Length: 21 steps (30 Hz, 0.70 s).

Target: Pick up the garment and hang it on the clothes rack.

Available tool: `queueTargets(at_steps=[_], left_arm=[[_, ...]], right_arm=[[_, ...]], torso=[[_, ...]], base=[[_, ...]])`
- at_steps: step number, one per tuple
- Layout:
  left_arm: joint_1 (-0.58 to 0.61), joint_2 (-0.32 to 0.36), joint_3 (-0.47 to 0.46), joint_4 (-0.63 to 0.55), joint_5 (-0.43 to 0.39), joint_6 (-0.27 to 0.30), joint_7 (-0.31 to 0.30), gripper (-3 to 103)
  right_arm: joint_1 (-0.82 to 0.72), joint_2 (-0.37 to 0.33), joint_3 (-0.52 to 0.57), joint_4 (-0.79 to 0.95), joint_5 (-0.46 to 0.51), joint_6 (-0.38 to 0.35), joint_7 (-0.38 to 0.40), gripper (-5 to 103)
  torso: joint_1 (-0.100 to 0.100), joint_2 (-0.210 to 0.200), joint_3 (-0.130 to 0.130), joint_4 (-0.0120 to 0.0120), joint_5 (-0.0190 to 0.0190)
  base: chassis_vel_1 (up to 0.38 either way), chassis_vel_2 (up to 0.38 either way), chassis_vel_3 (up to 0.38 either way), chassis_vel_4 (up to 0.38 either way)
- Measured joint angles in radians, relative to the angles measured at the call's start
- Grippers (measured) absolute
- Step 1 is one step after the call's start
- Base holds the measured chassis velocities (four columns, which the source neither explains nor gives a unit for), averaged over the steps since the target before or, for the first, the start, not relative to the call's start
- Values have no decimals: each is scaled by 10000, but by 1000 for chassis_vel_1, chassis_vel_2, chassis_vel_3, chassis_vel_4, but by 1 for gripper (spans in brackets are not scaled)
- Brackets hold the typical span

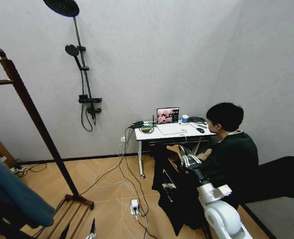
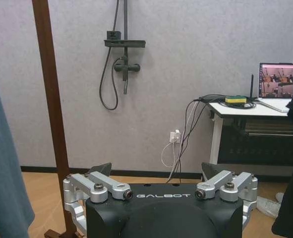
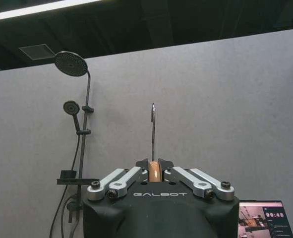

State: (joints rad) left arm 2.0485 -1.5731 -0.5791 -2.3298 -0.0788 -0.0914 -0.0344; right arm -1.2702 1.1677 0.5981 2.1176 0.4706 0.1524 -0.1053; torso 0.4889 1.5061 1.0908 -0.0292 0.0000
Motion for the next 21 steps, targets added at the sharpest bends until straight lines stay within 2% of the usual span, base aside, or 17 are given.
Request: queueTargets(at_steps=[7,21], left_arm=[[0,0,0,1,0,0,0,100],[0,0,0,0,0,0,0,100]], right_arm=[[23,-22,107,-2,58,48,1,9],[73,128,109,-6,37,112,120,9]], torso=[[2,-1,1,0,0],[4,-1,1,0,0]], base=[[26,1,12,21],[86,82,86,81]])
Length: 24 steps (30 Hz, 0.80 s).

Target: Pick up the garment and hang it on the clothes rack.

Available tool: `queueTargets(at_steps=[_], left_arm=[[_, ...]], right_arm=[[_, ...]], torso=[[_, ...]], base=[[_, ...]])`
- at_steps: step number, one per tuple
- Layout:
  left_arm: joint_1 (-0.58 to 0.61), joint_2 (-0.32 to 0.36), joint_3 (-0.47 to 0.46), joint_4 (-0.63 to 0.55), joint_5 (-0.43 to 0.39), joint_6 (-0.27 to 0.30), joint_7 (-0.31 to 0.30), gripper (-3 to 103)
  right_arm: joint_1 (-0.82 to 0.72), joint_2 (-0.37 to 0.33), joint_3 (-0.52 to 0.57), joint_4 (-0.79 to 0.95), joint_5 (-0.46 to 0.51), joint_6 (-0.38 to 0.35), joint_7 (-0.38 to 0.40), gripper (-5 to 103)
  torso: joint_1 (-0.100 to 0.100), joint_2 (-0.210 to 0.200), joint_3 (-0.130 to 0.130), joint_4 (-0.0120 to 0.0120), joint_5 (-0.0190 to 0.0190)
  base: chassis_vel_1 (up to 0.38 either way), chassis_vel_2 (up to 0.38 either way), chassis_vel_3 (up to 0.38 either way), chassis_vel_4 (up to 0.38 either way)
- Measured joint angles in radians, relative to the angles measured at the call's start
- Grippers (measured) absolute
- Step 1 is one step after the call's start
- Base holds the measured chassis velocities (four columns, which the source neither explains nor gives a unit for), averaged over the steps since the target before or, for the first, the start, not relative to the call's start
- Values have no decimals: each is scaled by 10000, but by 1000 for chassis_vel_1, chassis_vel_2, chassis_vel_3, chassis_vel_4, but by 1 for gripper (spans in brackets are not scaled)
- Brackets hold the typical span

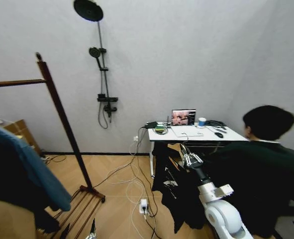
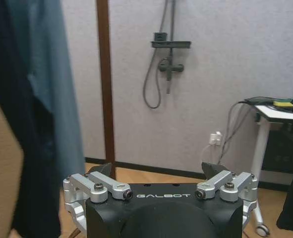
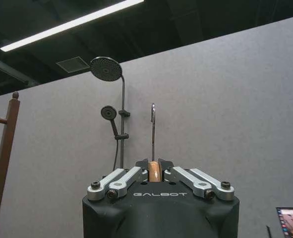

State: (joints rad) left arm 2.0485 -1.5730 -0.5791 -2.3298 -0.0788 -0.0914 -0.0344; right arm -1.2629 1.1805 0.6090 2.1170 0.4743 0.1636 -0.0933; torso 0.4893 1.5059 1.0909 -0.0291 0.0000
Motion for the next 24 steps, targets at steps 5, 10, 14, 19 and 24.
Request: queueTargets(at_steps=[5,10,14,19,24], left_arm=[[0,0,0,0,0,0,0,100],[0,0,0,0,0,0,0,100],[0,0,0,0,0,0,0,100],[0,0,0,0,0,0,0,100],[0,0,0,0,0,0,0,100]], right_arm=[[19,-17,8,40,-18,19,159,9],[7,6,32,59,-43,22,271,9],[5,10,42,81,-85,22,326,9],[49,6,103,81,-269,23,599,9],[43,-6,144,70,-314,28,645,9]], torso=[[1,-1,0,1,0],[2,-2,1,0,0],[2,-2,2,-2,2],[2,-3,1,0,1],[2,-2,1,0,0]], base=[[136,127,126,126],[108,123,141,127],[112,112,113,116],[127,132,117,129],[118,122,129,115]])
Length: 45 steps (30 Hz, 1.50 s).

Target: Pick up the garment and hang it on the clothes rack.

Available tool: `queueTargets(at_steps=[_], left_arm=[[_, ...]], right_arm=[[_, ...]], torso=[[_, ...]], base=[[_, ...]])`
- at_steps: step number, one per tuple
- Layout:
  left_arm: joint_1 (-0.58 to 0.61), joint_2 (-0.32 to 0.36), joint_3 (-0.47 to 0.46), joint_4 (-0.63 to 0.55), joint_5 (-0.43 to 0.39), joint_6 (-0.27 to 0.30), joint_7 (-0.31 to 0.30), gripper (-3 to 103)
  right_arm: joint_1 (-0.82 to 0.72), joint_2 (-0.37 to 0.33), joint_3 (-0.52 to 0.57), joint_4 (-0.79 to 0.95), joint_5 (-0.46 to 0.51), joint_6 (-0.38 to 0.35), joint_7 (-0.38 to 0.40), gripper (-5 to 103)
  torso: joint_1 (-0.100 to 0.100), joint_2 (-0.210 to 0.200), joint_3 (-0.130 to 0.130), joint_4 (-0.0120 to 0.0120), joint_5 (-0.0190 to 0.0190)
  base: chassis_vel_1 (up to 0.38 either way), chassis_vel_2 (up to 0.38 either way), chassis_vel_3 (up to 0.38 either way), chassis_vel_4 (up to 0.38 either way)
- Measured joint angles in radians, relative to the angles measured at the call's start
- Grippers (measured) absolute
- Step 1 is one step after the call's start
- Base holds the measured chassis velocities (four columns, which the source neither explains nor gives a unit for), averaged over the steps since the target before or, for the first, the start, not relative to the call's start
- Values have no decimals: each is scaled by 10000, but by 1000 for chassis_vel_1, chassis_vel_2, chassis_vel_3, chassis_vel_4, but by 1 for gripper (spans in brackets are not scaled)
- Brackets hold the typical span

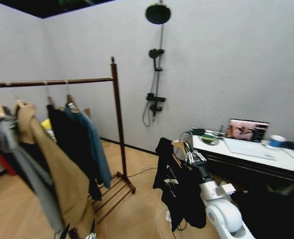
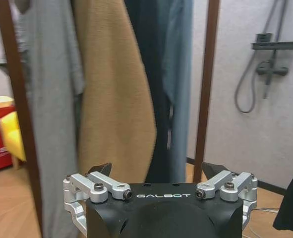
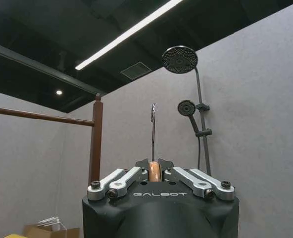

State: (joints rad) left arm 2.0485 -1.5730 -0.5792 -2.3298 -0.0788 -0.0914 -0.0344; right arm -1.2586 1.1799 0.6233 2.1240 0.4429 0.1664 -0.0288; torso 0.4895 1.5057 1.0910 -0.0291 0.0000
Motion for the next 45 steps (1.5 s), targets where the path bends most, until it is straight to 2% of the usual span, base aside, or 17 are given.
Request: queueTargets(at_steps=[19,25,28,45], left_arm=[[0,0,1,0,-1,0,0,100],[0,0,0,0,0,0,0,100],[0,0,1,0,0,0,0,100],[0,0,1,0,0,0,0,100]], right_arm=[[99,-288,106,-152,-112,-16,165,9],[122,-392,210,-192,-150,-233,251,9],[240,-479,232,-189,-143,-342,161,9],[314,-426,125,-187,-123,-378,105,9]], torso=[[-1,0,0,-1,1],[0,0,0,3,0],[-1,1,-1,-6,0],[-1,1,1,0,2]], base=[[122,124,117,125],[81,85,95,102],[0,0,0,0],[-91,98,97,-92]])
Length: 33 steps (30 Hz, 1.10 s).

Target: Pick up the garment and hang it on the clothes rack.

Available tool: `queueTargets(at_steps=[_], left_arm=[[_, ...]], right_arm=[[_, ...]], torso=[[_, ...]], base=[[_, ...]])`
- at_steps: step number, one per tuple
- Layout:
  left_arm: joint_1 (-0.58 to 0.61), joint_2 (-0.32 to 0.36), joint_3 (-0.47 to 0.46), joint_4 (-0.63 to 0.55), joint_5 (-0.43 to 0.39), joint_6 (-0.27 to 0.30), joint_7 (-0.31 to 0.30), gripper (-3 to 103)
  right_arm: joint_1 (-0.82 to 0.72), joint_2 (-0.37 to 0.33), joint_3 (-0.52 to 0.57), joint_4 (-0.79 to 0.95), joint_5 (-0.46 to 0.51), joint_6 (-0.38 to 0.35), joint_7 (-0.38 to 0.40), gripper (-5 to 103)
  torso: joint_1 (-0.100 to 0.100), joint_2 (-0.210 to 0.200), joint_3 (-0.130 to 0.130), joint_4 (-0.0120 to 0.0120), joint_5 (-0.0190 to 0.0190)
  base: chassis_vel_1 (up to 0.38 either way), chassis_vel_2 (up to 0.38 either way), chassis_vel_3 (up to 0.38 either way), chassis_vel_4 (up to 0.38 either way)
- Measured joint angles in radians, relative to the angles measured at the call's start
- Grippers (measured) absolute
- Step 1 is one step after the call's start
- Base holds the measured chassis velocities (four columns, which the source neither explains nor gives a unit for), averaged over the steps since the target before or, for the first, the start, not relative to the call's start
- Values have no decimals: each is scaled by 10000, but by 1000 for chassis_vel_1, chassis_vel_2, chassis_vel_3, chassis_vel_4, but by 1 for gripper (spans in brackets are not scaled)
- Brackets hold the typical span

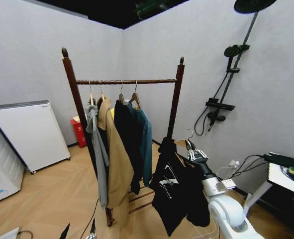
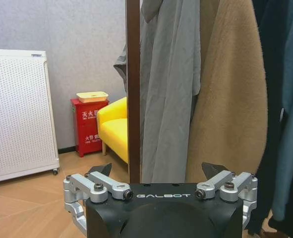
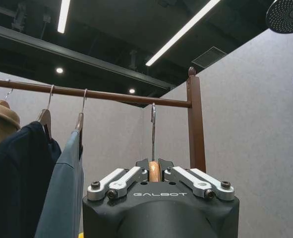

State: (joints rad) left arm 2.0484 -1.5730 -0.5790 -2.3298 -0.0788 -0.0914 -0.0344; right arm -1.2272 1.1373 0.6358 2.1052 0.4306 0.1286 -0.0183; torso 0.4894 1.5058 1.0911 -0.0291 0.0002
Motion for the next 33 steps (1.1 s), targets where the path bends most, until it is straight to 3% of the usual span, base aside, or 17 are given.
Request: queueTargets(at_steps=[3,6,7,9,11,12,16,17,19,22,25,28,32,33], left_arm=[[0,0,0,0,0,0,1,100],[0,0,1,0,0,0,-1,100],[0,0,1,0,0,0,-1,100],[-1,0,0,0,0,0,2,100],[-1,0,1,0,0,0,1,100],[-1,0,1,0,0,0,1,100],[0,0,0,1,0,0,0,100],[1,0,0,0,0,0,1,100],[0,0,0,0,0,0,-1,100],[0,0,0,0,0,0,0,100],[0,0,-1,0,0,1,-1,100],[0,0,0,0,0,0,1,100],[0,0,0,0,0,0,0,100],[0,0,0,0,0,0,0,100]], right_arm=[[145,-194,193,260,265,-269,-9,9],[1270,-1079,364,332,939,-983,-43,9],[1270,-1079,364,332,939,-983,-43,9],[1993,-1489,272,85,1280,-1229,-38,9],[3408,-2016,-115,-552,1940,-1673,-42,9],[3408,-2016,-115,-552,1940,-1673,-42,9],[5773,-2381,-1156,-1892,2481,-1968,-12,9],[7394,-2171,-2347,-3120,2425,-2023,121,9],[7879,-2080,-2699,-3501,2391,-2023,144,9],[9905,-1679,-3943,-5167,2317,-2022,158,9],[10604,-1439,-4372,-5871,2257,-2017,117,9],[12005,-705,-5245,-7540,2007,-1947,-170,9],[12678,-176,-5591,-8487,1832,-1818,-365,9],[13258,294,-5829,-9353,1605,-1657,-527,9]], torso=[[3,-2,1,-2,0],[15,-7,5,5,-1],[15,-7,5,5,-1],[11,-6,3,-5,-2],[2,-3,1,-1,-1],[2,-3,1,-1,-1],[-9,5,-4,3,-7],[-5,2,-1,-3,1],[-4,1,-1,-3,-1],[3,-2,2,3,-6],[3,-1,1,2,-6],[3,-1,1,-2,-3],[2,-2,1,-2,-4],[2,-2,1,0,-5]], base=[[-206,188,216,-213],[-126,123,126,-122],[-113,43,47,-41],[-91,43,0,-26],[33,-14,-9,-15],[67,-28,-18,-30],[61,-39,-49,42],[0,0,0,0],[0,0,0,0],[0,0,0,0],[0,0,0,0],[0,0,0,0],[0,0,0,0],[0,0,0,0]])
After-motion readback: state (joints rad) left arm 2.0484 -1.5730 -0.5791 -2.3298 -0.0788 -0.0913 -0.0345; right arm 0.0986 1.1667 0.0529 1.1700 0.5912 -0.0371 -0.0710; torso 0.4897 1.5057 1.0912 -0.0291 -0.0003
